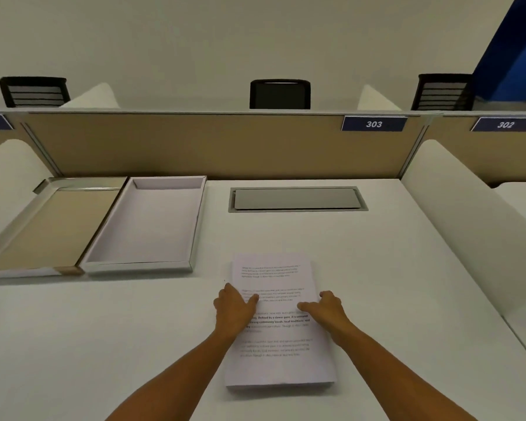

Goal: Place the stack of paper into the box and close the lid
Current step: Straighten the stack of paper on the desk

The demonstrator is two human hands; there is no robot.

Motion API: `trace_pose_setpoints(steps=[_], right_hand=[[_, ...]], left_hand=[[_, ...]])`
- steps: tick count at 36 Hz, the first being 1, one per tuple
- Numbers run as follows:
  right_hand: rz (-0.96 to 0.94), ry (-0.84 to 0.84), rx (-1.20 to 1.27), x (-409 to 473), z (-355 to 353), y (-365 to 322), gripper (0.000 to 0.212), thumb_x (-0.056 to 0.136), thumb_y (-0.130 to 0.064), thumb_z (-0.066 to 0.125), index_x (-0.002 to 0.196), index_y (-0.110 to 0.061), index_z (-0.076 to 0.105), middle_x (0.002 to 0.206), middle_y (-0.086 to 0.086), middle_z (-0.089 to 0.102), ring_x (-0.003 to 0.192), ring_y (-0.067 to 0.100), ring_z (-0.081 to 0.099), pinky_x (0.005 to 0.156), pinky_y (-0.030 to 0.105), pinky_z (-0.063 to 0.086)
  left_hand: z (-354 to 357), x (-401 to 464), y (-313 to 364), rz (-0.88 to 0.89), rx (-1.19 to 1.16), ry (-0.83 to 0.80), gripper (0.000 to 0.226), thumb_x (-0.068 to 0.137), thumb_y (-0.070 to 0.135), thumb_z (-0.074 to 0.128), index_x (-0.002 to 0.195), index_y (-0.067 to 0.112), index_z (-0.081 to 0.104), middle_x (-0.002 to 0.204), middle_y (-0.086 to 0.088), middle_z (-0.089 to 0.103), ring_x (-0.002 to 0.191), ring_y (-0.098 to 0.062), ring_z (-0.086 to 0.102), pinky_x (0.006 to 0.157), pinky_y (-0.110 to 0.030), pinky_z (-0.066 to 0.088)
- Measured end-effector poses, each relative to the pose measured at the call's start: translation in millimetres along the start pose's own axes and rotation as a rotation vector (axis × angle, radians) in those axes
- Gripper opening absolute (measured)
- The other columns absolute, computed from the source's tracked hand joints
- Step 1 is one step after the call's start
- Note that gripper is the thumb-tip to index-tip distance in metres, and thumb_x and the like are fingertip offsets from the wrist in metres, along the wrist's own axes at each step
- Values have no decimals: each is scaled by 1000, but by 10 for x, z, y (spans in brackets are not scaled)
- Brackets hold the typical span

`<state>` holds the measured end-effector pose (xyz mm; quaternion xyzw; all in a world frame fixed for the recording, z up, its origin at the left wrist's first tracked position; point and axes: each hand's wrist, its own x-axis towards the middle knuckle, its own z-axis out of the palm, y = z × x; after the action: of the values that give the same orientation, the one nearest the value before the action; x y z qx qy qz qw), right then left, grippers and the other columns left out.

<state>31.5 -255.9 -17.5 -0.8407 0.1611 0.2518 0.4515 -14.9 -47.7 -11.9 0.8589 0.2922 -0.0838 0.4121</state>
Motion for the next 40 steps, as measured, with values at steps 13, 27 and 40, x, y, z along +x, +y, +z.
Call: trace_pose_setpoints(steps=[13,27,40], right_hand=[[58,-9,-82,-3,42,-112,52,80,-17,77,124,-4,53,131,17,57,116,34,60,100,46,55],[71,6,-108,-13,44,-130,52,81,-17,76,125,-4,53,132,18,54,120,34,57,100,47,55],[60,8,-142,-53,60,-107,62,87,-21,69,139,-6,41,142,17,39,131,34,44,108,47,48]], left_hand=[[-106,299,193,-323,-318,-150,72,82,41,71,137,2,45,137,-20,51,126,-39,49,106,-52,44],[-148,368,215,-357,-415,-262,63,83,27,73,135,5,45,130,-22,57,119,-40,57,99,-57,50],[-167,354,-37,-253,-716,-262,62,77,30,82,122,6,47,113,-18,68,92,-34,72,69,-48,63]])
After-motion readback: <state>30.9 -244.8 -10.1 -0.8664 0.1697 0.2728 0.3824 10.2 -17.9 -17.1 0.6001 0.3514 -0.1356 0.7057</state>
